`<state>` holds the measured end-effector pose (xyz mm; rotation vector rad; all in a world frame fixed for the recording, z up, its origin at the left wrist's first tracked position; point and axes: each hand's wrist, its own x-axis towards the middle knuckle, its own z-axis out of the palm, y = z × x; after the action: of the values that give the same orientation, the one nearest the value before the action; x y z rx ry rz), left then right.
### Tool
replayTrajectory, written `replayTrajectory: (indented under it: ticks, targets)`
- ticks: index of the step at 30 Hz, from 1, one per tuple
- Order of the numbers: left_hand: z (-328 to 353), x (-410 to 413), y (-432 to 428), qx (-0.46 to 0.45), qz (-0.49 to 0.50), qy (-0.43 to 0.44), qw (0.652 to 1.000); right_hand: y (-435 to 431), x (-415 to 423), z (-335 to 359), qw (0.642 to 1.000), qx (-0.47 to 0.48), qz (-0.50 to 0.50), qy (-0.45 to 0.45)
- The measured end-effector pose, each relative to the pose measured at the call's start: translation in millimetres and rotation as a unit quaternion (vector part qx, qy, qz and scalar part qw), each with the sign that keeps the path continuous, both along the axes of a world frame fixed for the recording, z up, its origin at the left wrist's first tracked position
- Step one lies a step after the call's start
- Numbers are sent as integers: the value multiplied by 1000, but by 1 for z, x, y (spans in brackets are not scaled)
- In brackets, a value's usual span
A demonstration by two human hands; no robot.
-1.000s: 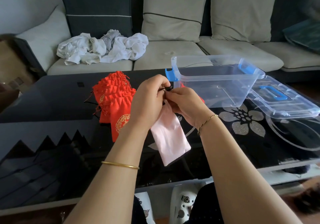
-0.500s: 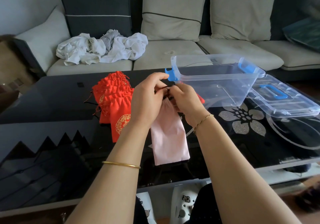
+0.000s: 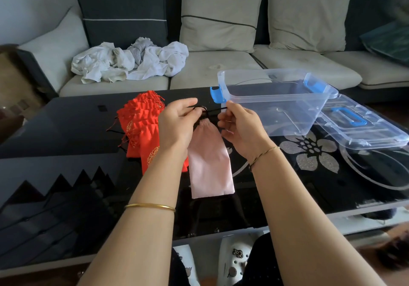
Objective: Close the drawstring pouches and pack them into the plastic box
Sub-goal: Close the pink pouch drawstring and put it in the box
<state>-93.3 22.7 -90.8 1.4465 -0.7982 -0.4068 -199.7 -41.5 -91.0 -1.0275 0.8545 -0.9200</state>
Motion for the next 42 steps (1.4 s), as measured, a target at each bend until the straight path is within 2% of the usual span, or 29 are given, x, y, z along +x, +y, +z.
replayTrajectory:
  ticks: [3, 6, 12, 16, 18, 21, 24, 29, 32, 35, 39, 42]
  targets:
    - [-3, 5, -2, 23, 35, -6, 999, 0, -4, 1, 989, 76, 9, -128]
    - [-5, 6, -1, 33, 54, -18, 998, 2, -4, 2, 979, 107, 23, -172]
    - [-5, 6, 2, 66, 69, -56, 994, 2, -2, 0, 984, 133, -53, -111]
    - [0, 1, 2, 75, 11, 36, 996, 0, 0, -3, 993, 63, -95, 12]
    - [5, 0, 2, 53, -15, 92, 994, 0, 1, -3, 995, 37, -82, 47]
    - [11, -3, 2, 17, -43, 125, 991, 3, 2, -3, 995, 37, -50, 81]
    - [12, -5, 3, 16, -51, 86, 995, 6, 4, -1, 996, 44, -29, 70]
    - [9, -5, 3, 92, -77, 3, 993, 7, 4, 5, 997, 38, -30, 55]
    - [9, -6, 4, 108, -74, -7, 991, 5, 3, 5, 995, 15, -50, 81]
    - [10, -7, 6, 83, -107, -1, 991, -1, 0, 2, 991, -11, -78, 111]
    - [11, -9, 8, 84, -139, -24, 987, -6, -2, 1, 994, 6, -87, 72]
    - [11, -10, 7, 84, -161, -7, 983, -6, -4, 2, 994, 6, -89, 61]
